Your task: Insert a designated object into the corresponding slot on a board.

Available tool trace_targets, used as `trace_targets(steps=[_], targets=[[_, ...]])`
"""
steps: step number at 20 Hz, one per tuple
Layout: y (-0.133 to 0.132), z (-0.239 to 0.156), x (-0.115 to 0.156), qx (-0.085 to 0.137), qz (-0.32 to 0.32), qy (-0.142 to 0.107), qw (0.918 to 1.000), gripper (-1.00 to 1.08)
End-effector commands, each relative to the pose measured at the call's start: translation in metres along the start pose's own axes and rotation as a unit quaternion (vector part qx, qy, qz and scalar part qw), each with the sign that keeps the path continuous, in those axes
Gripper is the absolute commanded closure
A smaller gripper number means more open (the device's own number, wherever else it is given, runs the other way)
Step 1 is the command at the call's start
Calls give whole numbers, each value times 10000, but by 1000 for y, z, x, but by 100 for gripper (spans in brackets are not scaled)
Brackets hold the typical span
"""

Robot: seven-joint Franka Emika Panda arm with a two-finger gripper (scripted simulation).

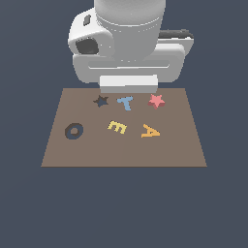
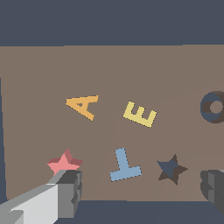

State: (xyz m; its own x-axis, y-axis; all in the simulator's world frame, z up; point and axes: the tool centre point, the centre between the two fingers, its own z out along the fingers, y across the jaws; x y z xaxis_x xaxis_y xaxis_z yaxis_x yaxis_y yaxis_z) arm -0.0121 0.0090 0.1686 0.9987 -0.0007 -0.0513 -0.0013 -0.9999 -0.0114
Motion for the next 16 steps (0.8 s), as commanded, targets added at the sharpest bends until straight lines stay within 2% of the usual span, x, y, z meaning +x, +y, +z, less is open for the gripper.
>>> trace_targets(steps=[1, 9, 16], targets=[[0, 0, 0, 0, 0, 0, 10000, -92], [-5, 4, 1, -8, -272, 6, 9996, -92], [-17, 15, 3, -28, -962, 21, 9954, -92]])
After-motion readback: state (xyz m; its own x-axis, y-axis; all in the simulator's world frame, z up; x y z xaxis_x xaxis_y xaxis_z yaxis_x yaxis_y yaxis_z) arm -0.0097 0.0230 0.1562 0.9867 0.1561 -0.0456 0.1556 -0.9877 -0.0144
